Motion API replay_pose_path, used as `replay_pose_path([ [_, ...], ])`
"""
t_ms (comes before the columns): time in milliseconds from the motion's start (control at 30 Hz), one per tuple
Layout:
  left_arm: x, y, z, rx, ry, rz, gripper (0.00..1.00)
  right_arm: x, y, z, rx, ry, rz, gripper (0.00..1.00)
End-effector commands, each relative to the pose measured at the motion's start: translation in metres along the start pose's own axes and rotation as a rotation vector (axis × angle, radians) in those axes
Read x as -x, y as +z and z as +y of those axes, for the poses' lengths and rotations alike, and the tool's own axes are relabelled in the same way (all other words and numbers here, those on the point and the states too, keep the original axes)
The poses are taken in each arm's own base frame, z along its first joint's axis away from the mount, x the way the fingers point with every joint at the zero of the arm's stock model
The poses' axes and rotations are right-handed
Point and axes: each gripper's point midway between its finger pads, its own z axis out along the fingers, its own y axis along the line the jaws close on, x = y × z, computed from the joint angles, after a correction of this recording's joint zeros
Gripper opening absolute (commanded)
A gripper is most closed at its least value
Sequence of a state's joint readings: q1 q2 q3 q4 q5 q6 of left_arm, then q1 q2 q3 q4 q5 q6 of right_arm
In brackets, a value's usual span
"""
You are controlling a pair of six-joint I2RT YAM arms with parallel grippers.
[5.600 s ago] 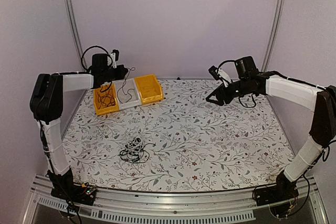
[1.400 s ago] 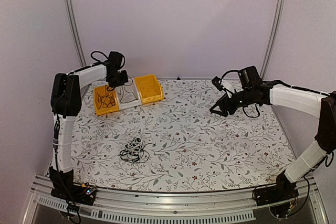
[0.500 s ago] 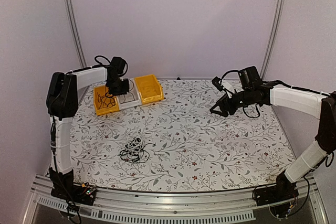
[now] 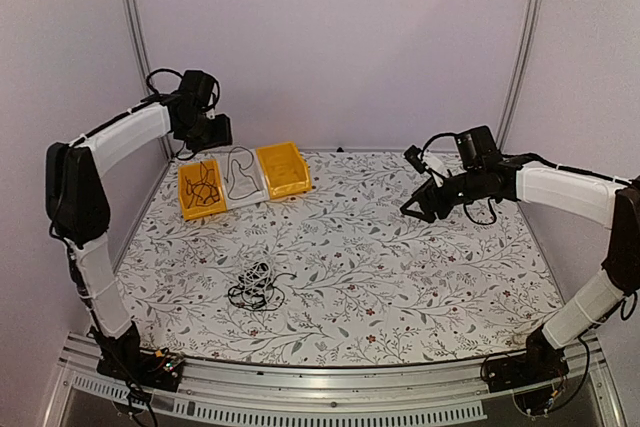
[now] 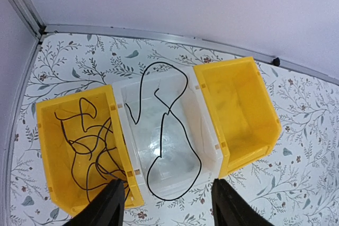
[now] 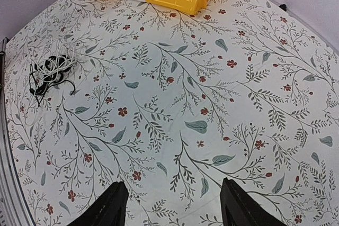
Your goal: Untangle the cables
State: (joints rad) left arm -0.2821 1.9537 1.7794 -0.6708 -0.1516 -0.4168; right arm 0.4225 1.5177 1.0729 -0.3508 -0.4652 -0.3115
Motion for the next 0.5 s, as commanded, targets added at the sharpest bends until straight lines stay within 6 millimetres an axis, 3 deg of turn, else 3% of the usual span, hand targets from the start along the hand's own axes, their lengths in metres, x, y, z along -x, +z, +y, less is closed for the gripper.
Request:
replay_pose_path([
  [0, 0.017, -0.037, 0.008, 0.002, -0.026, -0.097, 0.59, 0.007, -0.006, 0.001, -0.003, -0.018, -0.029, 0.64],
  [167, 0.004, -0.038, 0.01, -0.006, 0.02, -0.076, 0.53, 0.009, -0.004, 0.001, 0.006, -0.015, -0.034, 0.64],
  [333, -0.02, 0.0, -0.002, -0.055, 0.081, 0.071, 0.53, 0.011, -0.002, 0.001, 0.019, -0.004, -0.033, 0.64],
  [467, -0.017, 0.026, -0.007, -0.056, 0.103, 0.089, 0.48, 0.008, 0.0, 0.001, 0.024, 0.004, -0.025, 0.64],
])
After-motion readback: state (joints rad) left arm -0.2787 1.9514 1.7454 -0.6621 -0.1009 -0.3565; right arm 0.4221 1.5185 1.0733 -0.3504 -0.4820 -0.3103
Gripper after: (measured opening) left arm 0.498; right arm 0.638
